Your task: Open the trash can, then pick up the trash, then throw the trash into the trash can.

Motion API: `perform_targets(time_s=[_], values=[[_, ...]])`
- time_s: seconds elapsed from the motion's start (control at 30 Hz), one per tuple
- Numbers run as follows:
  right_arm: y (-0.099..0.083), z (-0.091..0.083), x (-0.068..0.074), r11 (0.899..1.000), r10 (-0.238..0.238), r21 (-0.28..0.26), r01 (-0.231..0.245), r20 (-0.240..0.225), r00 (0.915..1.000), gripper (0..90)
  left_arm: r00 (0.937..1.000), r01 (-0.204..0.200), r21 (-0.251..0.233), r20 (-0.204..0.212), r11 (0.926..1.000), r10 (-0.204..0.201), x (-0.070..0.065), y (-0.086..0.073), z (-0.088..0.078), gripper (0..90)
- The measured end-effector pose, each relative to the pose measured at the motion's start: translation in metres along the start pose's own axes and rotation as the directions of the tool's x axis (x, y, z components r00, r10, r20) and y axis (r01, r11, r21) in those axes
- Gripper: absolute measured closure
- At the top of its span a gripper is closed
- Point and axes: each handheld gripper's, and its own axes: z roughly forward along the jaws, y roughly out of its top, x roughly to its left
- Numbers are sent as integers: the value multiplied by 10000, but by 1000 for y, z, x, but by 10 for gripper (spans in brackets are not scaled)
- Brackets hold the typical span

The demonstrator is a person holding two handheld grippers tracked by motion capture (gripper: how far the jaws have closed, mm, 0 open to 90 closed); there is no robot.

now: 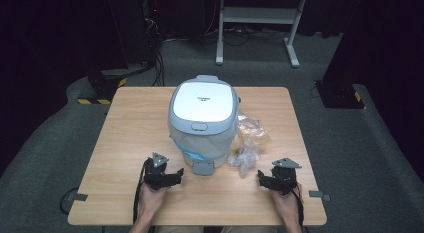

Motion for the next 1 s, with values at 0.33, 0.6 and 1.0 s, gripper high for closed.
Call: perform_targets(time_s=[0.33, 0.6, 1.0], values=[[0, 0, 0, 10000, 7, 14, -6, -14, 10000, 197, 9945, -17, -220, 1045, 9998, 40, -17, 10, 5, 117], [0, 0, 0, 10000, -5, 12, 5, -19, 10000, 201, 9924, -50, -218, 1229, 9997, 77, -33, 20, 13, 100], [0, 0, 0, 10000, -10, 4, 10, -32, 10000, 208, 9961, 22, -195, 880, 9998, -5, -41, 27, 22, 77]])
